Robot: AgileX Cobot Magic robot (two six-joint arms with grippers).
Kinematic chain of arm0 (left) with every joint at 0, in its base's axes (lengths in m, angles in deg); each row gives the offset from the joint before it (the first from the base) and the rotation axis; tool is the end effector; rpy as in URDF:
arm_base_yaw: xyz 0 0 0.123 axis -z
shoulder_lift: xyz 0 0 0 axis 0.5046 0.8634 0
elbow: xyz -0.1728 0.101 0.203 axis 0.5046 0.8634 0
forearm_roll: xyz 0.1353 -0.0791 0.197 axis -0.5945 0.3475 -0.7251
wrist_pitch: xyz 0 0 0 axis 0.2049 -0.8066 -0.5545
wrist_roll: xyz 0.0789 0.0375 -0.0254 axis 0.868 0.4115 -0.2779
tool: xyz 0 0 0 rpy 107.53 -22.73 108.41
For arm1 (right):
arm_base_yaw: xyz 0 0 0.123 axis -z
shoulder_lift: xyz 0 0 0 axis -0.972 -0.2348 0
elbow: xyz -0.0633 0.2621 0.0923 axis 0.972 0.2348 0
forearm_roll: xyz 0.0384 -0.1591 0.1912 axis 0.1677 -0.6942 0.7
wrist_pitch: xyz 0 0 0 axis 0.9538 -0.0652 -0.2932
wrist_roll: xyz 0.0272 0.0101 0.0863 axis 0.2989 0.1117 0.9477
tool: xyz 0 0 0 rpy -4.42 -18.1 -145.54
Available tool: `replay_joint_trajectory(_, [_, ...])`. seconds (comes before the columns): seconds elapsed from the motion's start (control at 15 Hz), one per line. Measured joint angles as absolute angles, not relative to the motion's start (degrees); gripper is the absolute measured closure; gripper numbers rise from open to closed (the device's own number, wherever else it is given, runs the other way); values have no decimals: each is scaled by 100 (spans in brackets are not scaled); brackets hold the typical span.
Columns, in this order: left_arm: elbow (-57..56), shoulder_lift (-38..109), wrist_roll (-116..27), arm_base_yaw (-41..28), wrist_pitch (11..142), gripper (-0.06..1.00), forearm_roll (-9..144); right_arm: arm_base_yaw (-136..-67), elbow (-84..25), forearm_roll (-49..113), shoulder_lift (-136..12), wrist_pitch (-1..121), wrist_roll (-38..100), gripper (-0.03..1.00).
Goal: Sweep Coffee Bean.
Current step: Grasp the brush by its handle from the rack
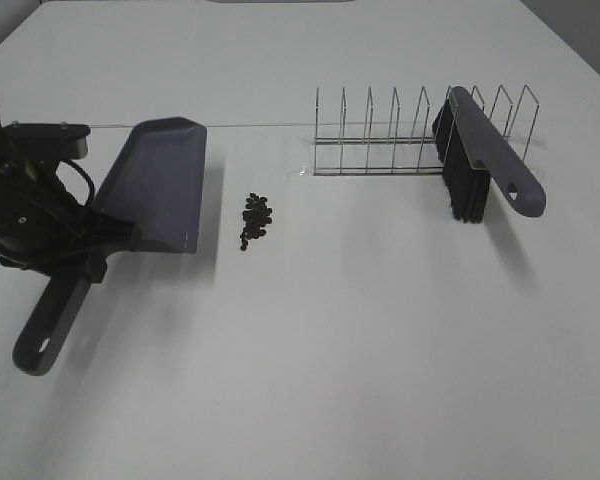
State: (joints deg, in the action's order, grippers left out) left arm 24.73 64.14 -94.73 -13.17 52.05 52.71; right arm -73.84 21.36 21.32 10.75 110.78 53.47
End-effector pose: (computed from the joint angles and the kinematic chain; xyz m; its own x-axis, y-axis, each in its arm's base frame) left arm 0.3115 -0.0953 0.1531 -0.9459 0.0127 -0.3241 0.0416 0.9957 -0.0822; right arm -0.0048 -0.0039 0.2806 -0.4465 -0.0052 -0.8948 0.0732 0.9964 -0.0423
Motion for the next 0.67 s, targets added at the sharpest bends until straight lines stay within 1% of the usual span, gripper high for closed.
replay_joint_trajectory(0.07, [2473,6333,-9473,-1317,5222,59,5271,-7384,2096,2172,1018,10935,5347,18])
replay_joint_trajectory(0.13, [2473,6242,-9473,-1317,5250,59,5260,-7384,1987,2389,640,9829,5347,19])
replay_joint_trajectory(0.33, [2473,6242,-9479,-1317,5216,59,5266,-7384,1873,2808,-638,7973,5318,24])
replay_joint_trajectory(0.47, [2473,6242,-9490,-1317,5216,59,5271,-7384,1500,3020,-1589,7623,5249,26])
replay_joint_trajectory(0.67, [2473,6242,-9490,-1317,5216,59,5271,-7384,257,3157,-3537,7835,4831,30])
